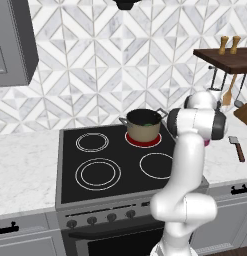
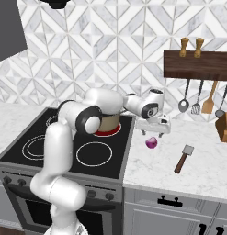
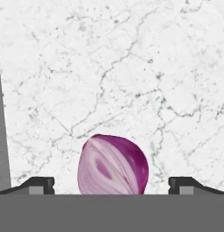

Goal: Put the broccoli and onion in the pot. Retrieve the spatula and lightly stir the vegetables in the pot.

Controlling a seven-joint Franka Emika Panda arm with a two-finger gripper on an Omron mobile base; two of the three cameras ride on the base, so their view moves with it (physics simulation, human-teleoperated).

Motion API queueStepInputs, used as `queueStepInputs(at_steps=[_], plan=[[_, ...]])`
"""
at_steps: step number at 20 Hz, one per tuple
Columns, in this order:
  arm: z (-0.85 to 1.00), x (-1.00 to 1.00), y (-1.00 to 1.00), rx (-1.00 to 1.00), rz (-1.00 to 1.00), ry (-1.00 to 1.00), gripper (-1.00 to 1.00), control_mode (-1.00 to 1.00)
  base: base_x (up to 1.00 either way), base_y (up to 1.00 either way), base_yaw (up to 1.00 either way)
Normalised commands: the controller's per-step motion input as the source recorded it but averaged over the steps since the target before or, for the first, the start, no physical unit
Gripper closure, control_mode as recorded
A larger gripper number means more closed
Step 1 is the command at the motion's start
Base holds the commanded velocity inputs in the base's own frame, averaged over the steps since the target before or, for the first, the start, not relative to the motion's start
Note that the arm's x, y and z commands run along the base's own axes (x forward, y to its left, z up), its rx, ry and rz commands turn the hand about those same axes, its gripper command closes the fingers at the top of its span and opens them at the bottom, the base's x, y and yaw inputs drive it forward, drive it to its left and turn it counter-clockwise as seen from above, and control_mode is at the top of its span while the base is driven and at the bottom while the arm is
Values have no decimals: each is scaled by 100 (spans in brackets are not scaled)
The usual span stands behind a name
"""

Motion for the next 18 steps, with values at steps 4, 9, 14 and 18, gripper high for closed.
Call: queueStepInputs(at_steps=[4, 9, 14, 18], plan=[[-25, 0, -2, 0, 0, 10, -100, -100, 0, 0, 0], [-24, 0, -1, 0, 0, 10, -100, -100, 0, 0, 0], [-23, 0, -1, 0, 0, 4, -100, -100, 0, 0, 0], [-20, 0, -3, 0, 0, 1, -100, -100, 0, 0, 0]])
